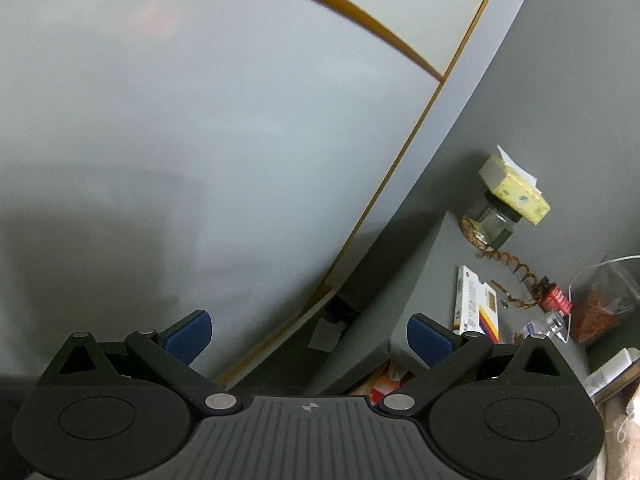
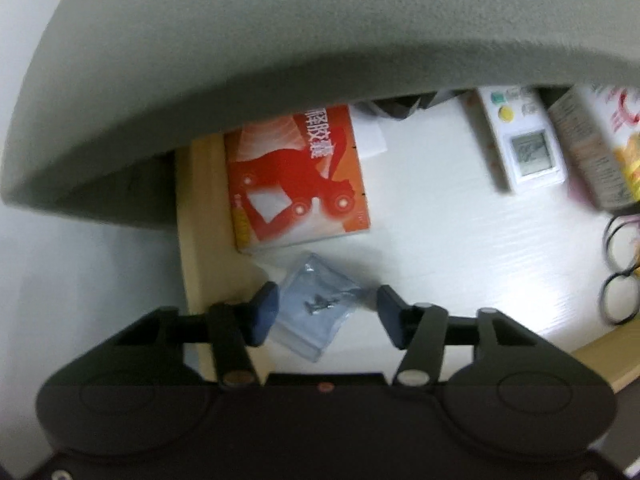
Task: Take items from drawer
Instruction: 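Release the spray can and reach the right tool toward the clear bag, then lower the right tool into the drawer and grasp the small clear bag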
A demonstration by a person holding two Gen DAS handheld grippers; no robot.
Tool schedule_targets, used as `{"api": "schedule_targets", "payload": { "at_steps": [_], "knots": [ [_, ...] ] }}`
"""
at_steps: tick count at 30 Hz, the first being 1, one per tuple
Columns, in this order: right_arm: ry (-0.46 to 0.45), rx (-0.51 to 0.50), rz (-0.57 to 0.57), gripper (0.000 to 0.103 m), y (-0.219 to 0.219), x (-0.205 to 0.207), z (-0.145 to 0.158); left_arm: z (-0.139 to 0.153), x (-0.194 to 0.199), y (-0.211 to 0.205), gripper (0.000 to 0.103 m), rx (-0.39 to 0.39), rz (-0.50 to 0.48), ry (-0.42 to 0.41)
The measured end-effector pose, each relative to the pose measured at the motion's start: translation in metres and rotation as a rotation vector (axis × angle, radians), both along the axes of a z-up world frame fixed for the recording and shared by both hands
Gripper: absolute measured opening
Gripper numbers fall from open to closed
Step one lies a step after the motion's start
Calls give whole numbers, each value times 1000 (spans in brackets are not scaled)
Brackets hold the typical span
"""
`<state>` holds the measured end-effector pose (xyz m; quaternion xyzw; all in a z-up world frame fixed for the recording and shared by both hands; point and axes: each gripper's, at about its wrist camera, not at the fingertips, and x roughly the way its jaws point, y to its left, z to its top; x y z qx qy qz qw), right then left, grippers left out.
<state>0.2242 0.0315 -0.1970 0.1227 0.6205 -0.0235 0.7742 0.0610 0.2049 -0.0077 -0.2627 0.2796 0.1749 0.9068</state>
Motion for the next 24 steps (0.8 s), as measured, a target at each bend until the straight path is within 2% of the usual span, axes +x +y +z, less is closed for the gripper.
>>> {"api": "schedule_targets", "payload": {
  "at_steps": [2, 5, 7, 9, 13, 14, 15, 17, 18, 19, 20, 24],
  "knots": [
    [-11, -31, 18, 39, 3, -3, 0, 0, -1, 0, 103, 2, -1, -3],
    [-33, -74, 156, 38, 8, -6, 1, 0, -2, -1, 103, 2, -2, 1],
    [-28, -114, 289, 37, 11, -9, 1, 0, -4, 0, 103, 9, 2, 2],
    [-14, -121, 358, 35, 6, -10, 1, 0, -6, 0, 103, 9, 5, 1],
    [-51, -186, 509, 20, -18, -10, 7, 0, -6, 1, 103, 7, 6, 0],
    [-57, -193, 532, 11, -22, -10, 9, 1, -6, 0, 103, 4, 1, -2],
    [-53, -173, 522, 11, -31, -9, 12, 1, -5, -1, 103, 4, -4, -5],
    [-42, -125, 491, 21, -50, -5, 19, 3, -3, -3, 103, 8, -11, -6],
    [-53, -65, 418, 27, -65, -6, 26, 3, -2, -5, 103, 10, -17, -8],
    [-61, -49, 388, 41, -71, -8, 29, 4, 0, -6, 103, 14, -23, -11],
    [-68, -59, 400, 51, -69, -11, 29, 5, 1, -8, 103, 17, -28, -13],
    [-52, -150, 503, 57, -51, -24, 16, 5, 3, -12, 103, 28, -44, -6]
  ]
}}
